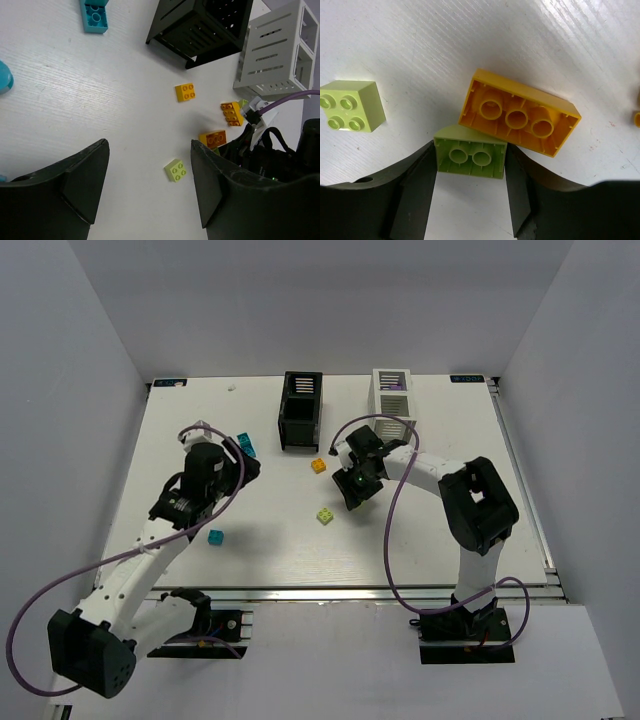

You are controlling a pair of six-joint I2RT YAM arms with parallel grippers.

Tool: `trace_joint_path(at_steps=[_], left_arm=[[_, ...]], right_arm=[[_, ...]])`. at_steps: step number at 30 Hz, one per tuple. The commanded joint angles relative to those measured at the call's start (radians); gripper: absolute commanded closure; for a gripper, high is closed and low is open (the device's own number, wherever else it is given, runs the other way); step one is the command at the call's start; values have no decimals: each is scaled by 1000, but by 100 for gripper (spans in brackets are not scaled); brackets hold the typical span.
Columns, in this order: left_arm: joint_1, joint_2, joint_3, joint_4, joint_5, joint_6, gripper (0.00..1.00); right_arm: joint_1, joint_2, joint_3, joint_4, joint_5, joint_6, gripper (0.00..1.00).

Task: Sort the legos into containers by color

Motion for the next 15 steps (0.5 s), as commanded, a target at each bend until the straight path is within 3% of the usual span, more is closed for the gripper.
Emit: trace_joint_path(at_steps=[1,5,7,8,9,10,11,12,13,14,15], left_arm=[[5,42,59,39,30,45,25],[5,170,218,57,65,90,26],[5,288,315,40,70,125,32],[5,337,437,8,78,140,40],[7,449,510,-18,79,153,69],[9,514,589,-55,81,170,79],[12,583,678,-151,96,179,85],[16,653,877,-205,107,188,91],[16,801,985,-268,111,203,100],[18,877,1095,-396,128,211,100],[18,951,1329,-455,137,216,100]], right_arm=[[7,-17,7,-15,-37,-42,62],[7,-71,-7,-41,-66,-103,80],[7,-117,-18,-60,-94,-156,94],[5,-132,-19,-71,-111,-184,98],[3,-163,-19,-98,-134,-213,100],[2,-177,-22,-110,-172,-242,100],[-1,-189,-21,-124,-187,-275,100],[-7,-215,-21,-143,-222,-296,100],[-16,-230,-36,-149,-264,-309,100],[-18,-247,-47,-143,-273,-319,100],[-23,-278,-57,-140,-287,-333,100]])
